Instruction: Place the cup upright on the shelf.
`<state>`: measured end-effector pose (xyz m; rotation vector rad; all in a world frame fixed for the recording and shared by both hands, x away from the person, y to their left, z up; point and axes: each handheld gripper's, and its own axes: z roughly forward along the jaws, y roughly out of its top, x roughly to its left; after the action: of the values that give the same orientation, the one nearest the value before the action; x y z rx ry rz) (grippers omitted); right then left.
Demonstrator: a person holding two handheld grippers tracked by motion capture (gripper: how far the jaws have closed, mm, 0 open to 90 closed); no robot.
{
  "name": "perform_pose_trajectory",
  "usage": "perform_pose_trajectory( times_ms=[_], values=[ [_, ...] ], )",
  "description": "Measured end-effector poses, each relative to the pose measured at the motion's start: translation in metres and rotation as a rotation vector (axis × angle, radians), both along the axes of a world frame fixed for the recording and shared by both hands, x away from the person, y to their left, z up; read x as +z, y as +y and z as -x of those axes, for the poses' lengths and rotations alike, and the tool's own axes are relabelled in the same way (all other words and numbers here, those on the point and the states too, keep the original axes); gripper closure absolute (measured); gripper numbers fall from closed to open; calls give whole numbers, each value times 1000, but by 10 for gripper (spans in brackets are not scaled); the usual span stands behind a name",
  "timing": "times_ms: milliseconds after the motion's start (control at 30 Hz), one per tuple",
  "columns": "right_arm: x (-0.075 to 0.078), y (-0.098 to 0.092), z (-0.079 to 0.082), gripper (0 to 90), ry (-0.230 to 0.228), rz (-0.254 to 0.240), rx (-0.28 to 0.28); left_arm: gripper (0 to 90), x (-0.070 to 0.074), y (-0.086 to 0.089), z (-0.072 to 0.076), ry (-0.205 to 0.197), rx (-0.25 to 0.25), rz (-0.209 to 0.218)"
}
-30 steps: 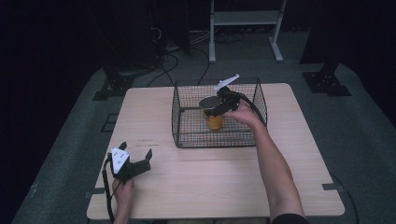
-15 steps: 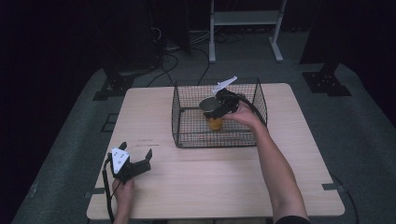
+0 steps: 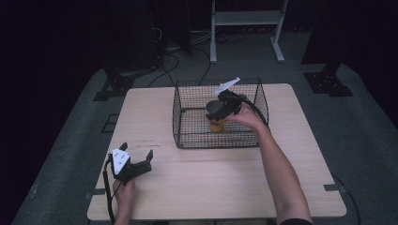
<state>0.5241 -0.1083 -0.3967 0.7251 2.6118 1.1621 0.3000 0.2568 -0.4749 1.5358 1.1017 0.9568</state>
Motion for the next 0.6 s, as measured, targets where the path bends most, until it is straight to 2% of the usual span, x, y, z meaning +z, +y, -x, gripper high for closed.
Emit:
perform_pose_trajectory(
  times_ms=[300, 333, 533, 600],
  values=[
    [4, -3, 3, 21, -15, -38, 3, 0, 0, 0, 0, 0, 1, -2],
    [7, -4, 4, 21, -22, -58, 1, 0, 0, 0, 0, 0, 0, -2],
    [13, -7, 5, 21, -29, -105, -1, 0, 0, 0, -1, 1, 3, -2],
    [17, -9, 5, 22, -32, -141, -2, 0, 0, 0, -1, 2, 4, -2]
  ],
)
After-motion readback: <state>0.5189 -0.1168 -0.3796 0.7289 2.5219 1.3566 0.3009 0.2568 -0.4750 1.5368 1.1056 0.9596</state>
